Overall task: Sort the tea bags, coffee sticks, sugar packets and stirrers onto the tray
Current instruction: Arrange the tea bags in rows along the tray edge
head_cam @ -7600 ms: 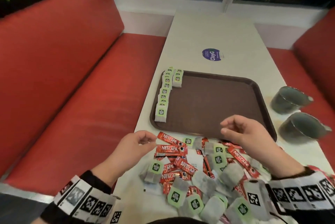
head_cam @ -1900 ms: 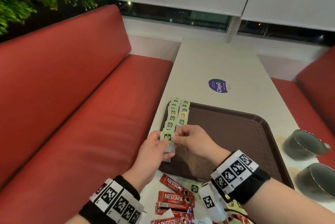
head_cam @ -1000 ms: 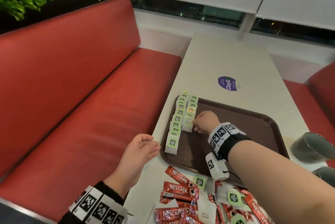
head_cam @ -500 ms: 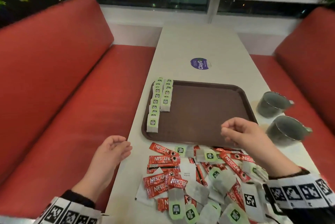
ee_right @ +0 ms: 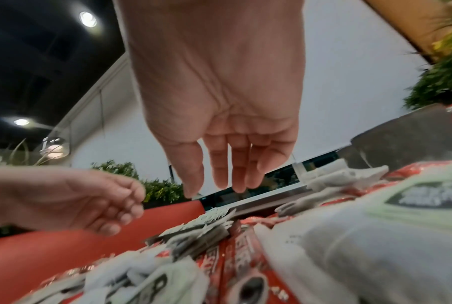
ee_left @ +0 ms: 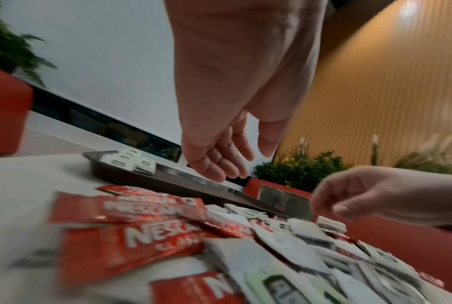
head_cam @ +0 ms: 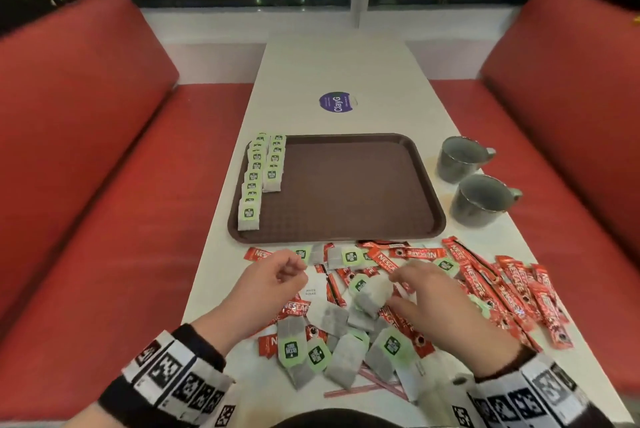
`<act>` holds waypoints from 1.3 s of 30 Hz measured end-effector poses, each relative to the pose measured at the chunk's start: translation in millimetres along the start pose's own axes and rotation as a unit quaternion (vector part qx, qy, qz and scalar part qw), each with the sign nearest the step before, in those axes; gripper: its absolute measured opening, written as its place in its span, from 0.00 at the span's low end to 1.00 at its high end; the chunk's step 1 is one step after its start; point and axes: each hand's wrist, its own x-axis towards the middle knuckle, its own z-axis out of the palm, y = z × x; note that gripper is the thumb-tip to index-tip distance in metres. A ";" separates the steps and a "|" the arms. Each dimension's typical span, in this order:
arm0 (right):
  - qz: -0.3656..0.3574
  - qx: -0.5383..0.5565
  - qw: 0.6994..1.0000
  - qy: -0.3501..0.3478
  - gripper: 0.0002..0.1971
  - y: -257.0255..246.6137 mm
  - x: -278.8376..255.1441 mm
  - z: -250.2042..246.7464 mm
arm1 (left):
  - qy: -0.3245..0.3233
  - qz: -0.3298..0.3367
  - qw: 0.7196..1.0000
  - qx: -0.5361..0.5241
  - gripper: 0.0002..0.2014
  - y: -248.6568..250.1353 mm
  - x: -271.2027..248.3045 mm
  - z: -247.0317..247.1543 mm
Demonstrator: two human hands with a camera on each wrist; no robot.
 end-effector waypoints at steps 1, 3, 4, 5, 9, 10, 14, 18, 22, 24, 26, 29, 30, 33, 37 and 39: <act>-0.006 -0.012 1.000 0.011 0.20 -2.2 2.1 2.3 | -0.019 0.012 1.000 0.018 0.04 4.6 1.9 7.4; -0.009 -0.046 0.999 0.006 0.25 -7.6 8.1 5.1 | -0.050 0.036 0.995 0.073 0.06 13.4 9.4 21.4; -0.009 -0.068 0.998 -0.007 0.26 -10.4 11.4 6.1 | -0.062 0.050 0.991 0.105 0.08 18.4 14.1 27.8; -0.009 -0.091 0.996 -0.021 0.27 -13.9 14.4 6.5 | -0.070 0.064 0.986 0.137 0.11 24.2 19.0 33.5; -0.019 -0.143 0.988 -0.056 0.27 -24.3 23.5 7.1 | -0.062 0.094 0.965 0.236 0.17 40.3 39.2 49.5; -0.019 -0.152 0.986 -0.065 0.26 -25.5 25.4 7.6 | -0.062 0.091 0.962 0.249 0.18 40.4 44.1 51.6; -0.022 -0.160 0.983 -0.090 0.24 -26.5 32.0 9.0 | -0.064 0.098 0.945 0.306 0.20 29.4 61.6 57.2; -0.011 -0.146 0.982 -0.118 0.21 -27.4 36.8 6.5 | -0.064 0.114 0.917 0.376 0.20 24.3 69.0 66.3; -0.010 -0.120 0.985 -0.126 0.18 -28.0 39.8 6.0 | -0.062 0.121 0.902 0.410 0.20 22.3 72.0 73.4; -0.015 -0.097 0.988 -0.119 0.15 -27.6 40.5 7.2 | -0.068 0.109 0.905 0.406 0.18 22.3 73.7 73.4; -0.012 -0.057 0.992 -0.116 0.12 -26.3 40.3 8.8 | -0.077 0.096 0.909 0.398 0.17 24.2 74.7 71.2; -0.006 0.028 0.995 -0.098 0.06 -20.0 39.7 9.6 | -0.077 0.098 0.911 0.392 0.16 26.0 75.9 68.1; 0.000 0.060 0.994 -0.088 0.05 -17.8 38.8 8.1 | -0.078 0.102 0.911 0.391 0.16 25.7 76.3 68.1; 0.015 0.130 0.990 -0.061 0.06 -11.5 36.2 1.1 | -0.073 0.114 0.914 0.383 0.14 25.3 75.0 68.1; 0.033 0.196 0.980 -0.024 0.08 -7.1 32.9 -5.9 | -0.057 0.109 0.934 0.334 0.12 29.3 70.0 64.2; 0.033 0.217 0.976 -0.004 0.11 -7.9 31.1 -8.0 | -0.061 0.092 0.946 0.303 0.13 29.3 68.9 61.1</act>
